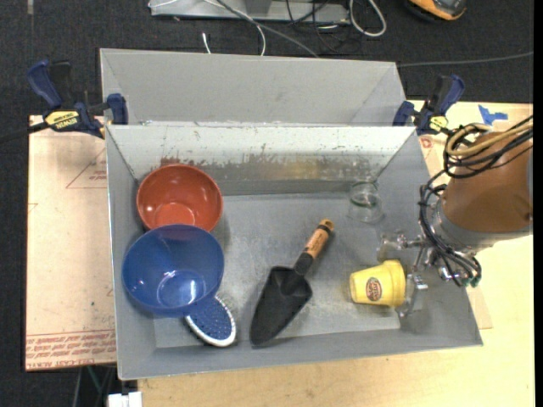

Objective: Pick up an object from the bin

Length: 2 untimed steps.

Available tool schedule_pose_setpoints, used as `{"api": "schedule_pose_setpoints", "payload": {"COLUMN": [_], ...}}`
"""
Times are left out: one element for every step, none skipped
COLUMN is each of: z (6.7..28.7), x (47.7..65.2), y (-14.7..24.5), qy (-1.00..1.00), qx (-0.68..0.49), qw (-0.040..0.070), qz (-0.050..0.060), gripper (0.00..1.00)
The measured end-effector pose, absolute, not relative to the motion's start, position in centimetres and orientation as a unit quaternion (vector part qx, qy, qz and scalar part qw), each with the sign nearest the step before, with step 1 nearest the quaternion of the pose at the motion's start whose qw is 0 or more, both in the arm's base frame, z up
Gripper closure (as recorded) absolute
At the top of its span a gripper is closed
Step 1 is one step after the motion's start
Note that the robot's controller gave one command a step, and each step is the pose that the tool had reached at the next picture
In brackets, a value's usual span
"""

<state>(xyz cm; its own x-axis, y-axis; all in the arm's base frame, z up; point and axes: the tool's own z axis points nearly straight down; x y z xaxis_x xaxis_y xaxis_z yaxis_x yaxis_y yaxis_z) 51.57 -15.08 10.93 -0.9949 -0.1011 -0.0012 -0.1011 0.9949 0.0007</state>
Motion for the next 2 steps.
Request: {"api": "schedule_pose_setpoints", "payload": {"z": [7.50,7.25], "x": [52.73,51.98], "y": [-14.19,-13.98], "qy": [0.994,0.999], "qx": [-0.113,-0.052], "qw": [0.002,0.006], "qz": [0.001,0.000], "gripper": [0.00,1.00]}}
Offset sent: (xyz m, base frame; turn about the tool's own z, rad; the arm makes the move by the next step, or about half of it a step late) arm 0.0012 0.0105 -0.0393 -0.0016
